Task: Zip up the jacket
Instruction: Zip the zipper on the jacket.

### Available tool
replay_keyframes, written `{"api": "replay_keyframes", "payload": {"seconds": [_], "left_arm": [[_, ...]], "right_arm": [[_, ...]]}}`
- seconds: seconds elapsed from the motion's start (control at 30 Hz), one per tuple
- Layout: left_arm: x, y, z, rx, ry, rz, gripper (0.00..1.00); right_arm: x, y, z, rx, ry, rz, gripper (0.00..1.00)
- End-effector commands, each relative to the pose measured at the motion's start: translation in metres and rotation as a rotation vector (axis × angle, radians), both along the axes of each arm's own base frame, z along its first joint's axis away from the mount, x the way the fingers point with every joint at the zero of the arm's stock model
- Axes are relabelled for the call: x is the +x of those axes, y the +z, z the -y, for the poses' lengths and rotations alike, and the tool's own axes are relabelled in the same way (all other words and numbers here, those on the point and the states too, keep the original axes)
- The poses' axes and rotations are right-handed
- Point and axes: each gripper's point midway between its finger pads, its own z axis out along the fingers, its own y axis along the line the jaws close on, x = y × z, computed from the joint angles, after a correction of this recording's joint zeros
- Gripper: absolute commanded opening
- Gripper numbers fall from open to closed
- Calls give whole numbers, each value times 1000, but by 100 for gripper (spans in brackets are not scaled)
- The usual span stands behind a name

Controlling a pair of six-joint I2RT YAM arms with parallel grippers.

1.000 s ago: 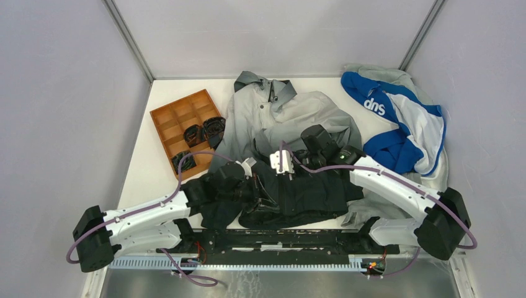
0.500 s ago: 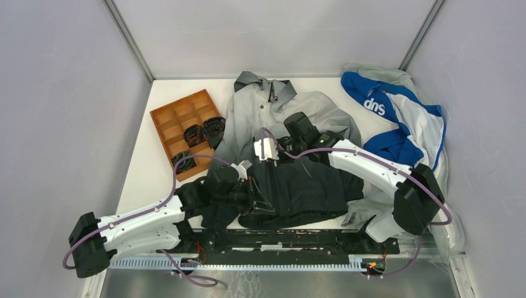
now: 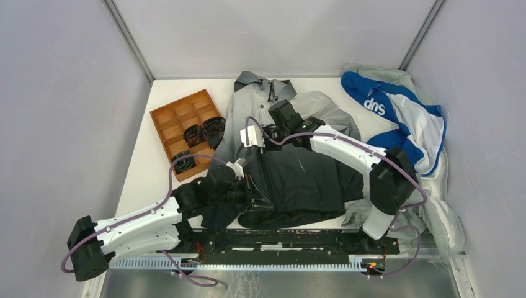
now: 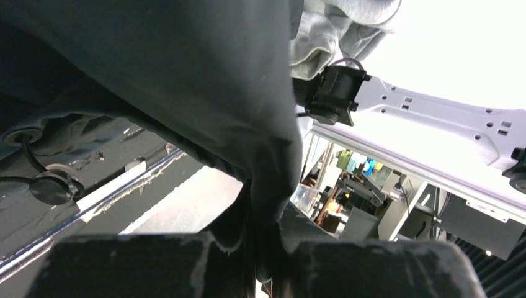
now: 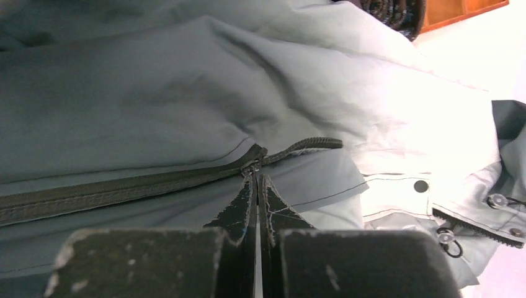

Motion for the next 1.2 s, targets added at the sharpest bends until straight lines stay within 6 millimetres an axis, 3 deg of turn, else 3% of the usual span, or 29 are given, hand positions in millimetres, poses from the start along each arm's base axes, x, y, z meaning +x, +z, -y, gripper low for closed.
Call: {"api": "replay_keyframes", "payload": {"seconds": [0.0,0.43,0.67,0.97,1.03,1.1,1.13,1.17], "left_arm": [[-42,11,0,-61,-168,-109,2],[-47,22,4,-107,-207,-123,2],[-51,29,4,-130,-228,-118,2],[-58,36,5,-151,-277,-122,2],[-59,37,5,-155,-286,-122,2],[-58,35,2,-137,-274,-117,3],[-56,32,1,-120,-258,-113,10],[-52,30,-1,-99,-236,-99,22]], "right_arm": [[95,65,3,79,-177,314,0],[147,74,9,8,-227,425,0],[185,89,32,-1,-305,476,0],[213,111,63,14,-386,517,0],[213,120,67,53,-389,489,0],[194,124,63,118,-320,392,0],[178,120,61,129,-278,345,0],[155,112,57,140,-209,283,0]]}}
